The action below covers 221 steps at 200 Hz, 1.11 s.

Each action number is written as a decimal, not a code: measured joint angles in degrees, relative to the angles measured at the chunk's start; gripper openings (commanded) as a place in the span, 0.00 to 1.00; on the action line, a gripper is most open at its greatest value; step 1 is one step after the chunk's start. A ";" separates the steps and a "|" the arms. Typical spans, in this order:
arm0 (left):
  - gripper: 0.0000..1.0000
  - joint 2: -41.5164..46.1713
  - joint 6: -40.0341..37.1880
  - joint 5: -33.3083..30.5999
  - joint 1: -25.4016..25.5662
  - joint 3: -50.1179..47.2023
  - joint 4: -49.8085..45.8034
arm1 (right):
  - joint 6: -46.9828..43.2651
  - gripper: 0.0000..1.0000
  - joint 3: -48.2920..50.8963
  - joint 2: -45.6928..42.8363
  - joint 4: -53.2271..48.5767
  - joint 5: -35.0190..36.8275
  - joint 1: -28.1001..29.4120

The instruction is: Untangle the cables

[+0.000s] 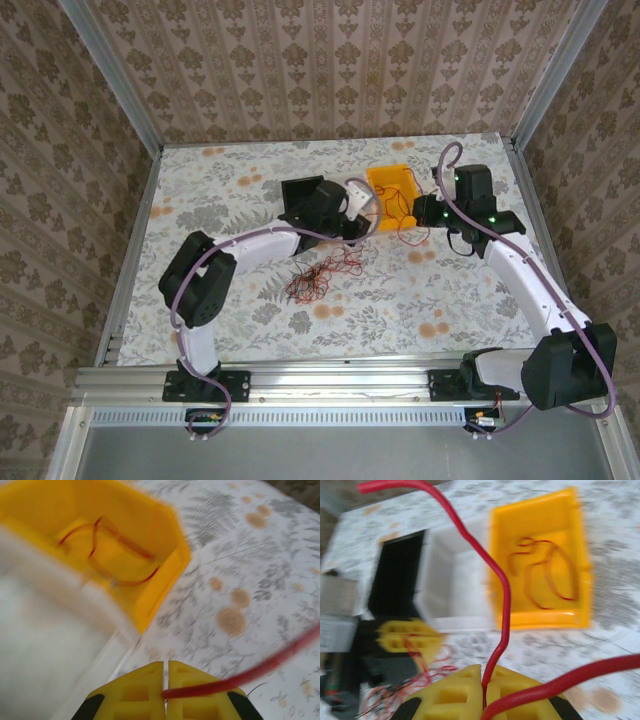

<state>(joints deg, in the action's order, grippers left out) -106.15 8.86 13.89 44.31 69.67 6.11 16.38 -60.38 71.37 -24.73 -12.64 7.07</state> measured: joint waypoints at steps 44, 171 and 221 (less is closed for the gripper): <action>0.00 7.19 8.26 -7.02 -6.10 -9.22 2.82 | 4.33 0.05 0.00 2.14 -1.97 11.52 -4.07; 0.00 9.55 14.53 -11.39 -5.03 -9.22 5.44 | -7.67 0.07 -48.24 53.64 -17.31 6.01 3.41; 0.00 8.81 14.75 -11.34 -5.03 -8.39 4.26 | -9.68 0.22 -52.81 59.60 -20.92 6.51 4.39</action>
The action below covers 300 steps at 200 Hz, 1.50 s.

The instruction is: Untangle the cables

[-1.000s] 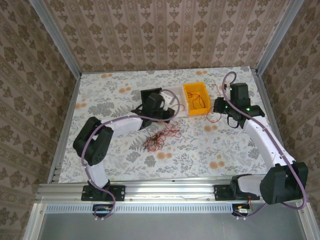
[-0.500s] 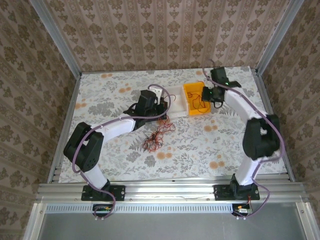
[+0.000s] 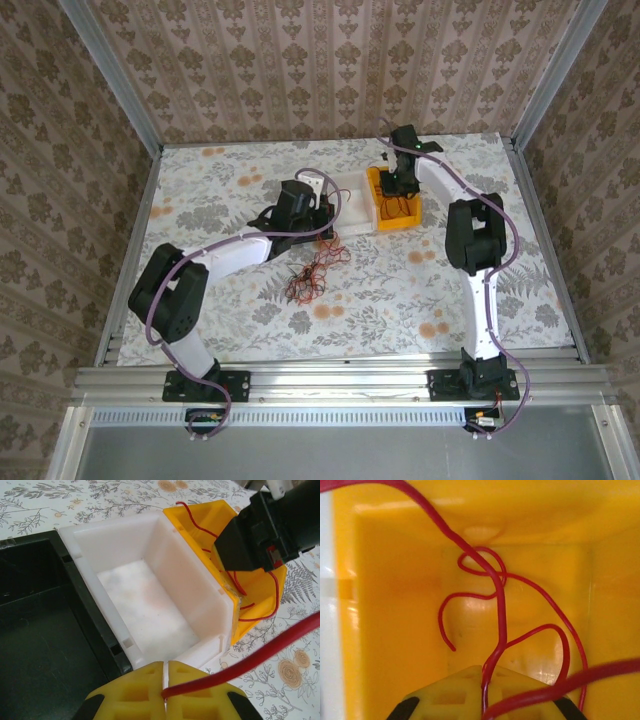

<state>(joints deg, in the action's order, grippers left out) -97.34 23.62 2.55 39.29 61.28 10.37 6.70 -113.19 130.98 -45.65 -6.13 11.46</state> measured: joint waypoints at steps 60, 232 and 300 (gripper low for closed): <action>0.00 -1.09 0.02 0.20 0.00 0.92 -0.55 | -0.37 0.47 7.52 -4.83 4.85 2.10 1.09; 0.00 -1.31 0.00 0.20 0.98 1.51 -0.94 | 7.96 0.45 20.20 -17.05 12.90 5.31 -3.93; 0.00 -1.73 0.00 0.61 1.18 2.03 -1.20 | 26.03 0.47 29.75 -18.36 22.08 -6.40 -14.69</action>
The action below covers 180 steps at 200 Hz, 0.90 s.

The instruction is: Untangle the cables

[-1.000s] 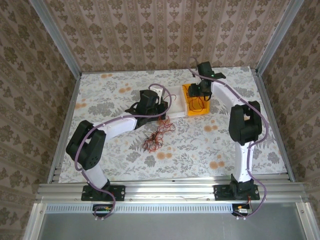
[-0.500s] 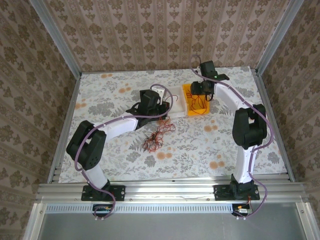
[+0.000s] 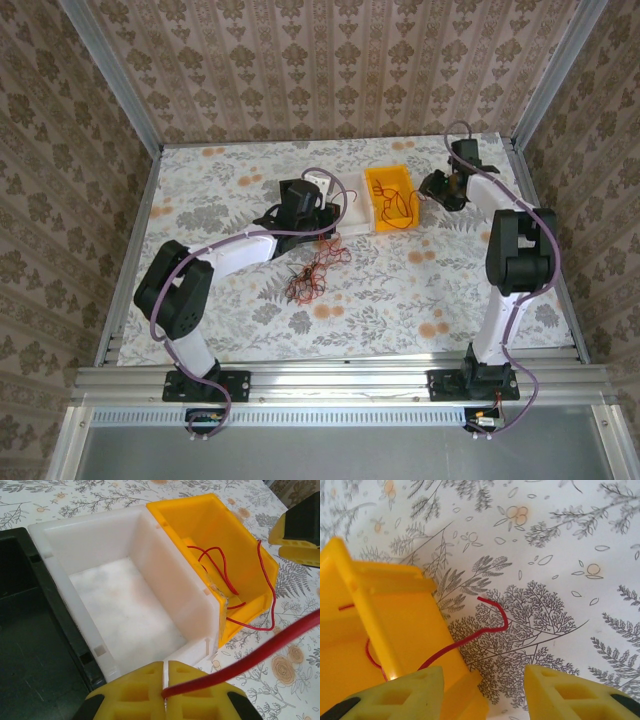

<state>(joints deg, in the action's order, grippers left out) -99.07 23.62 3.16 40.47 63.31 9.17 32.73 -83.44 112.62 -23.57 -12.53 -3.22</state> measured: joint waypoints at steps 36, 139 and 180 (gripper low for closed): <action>0.00 -0.07 -0.02 0.04 0.00 0.02 -0.02 | 10.49 0.48 0.72 0.00 6.43 -6.01 -1.62; 0.00 -3.08 -0.09 1.57 0.00 3.78 -1.90 | 25.55 0.48 5.09 2.51 14.84 -11.98 -1.64; 0.00 -3.65 -0.74 2.23 0.00 4.61 -3.37 | 29.07 0.47 7.80 2.86 19.65 -12.44 -1.64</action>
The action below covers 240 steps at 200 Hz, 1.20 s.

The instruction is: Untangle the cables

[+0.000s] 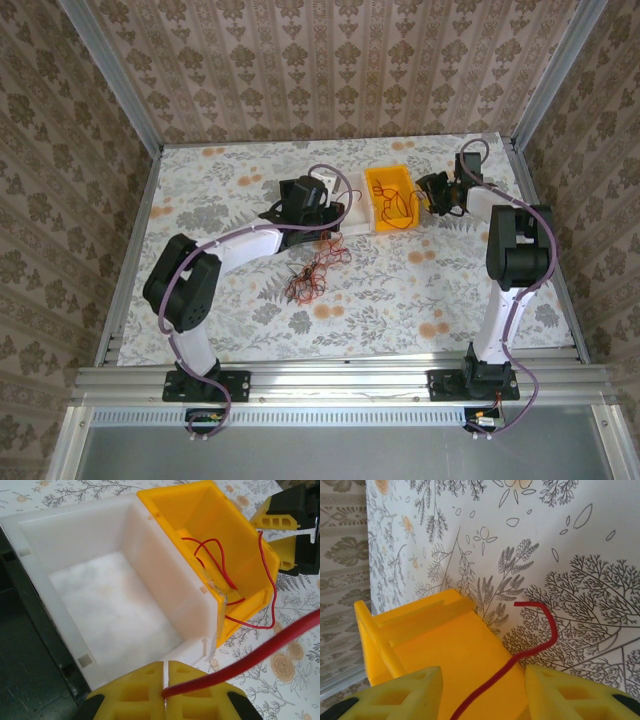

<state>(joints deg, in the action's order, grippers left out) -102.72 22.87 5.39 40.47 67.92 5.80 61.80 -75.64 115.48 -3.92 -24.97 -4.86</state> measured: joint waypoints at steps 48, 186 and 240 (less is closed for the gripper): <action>0.00 -0.44 -0.17 0.68 0.00 0.92 -0.31 | 1.99 0.38 -0.11 1.46 4.11 -0.15 0.00; 0.00 -0.57 -0.17 0.81 0.37 1.62 -0.48 | 2.78 0.06 4.57 -1.75 10.71 0.44 0.52; 0.00 -0.57 -0.17 0.81 0.76 1.57 -0.20 | -6.34 0.05 5.31 -11.63 8.57 4.02 5.07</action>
<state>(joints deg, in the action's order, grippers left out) -103.28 22.70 6.20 41.23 69.49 5.61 55.46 -70.32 103.85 4.64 -20.95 0.21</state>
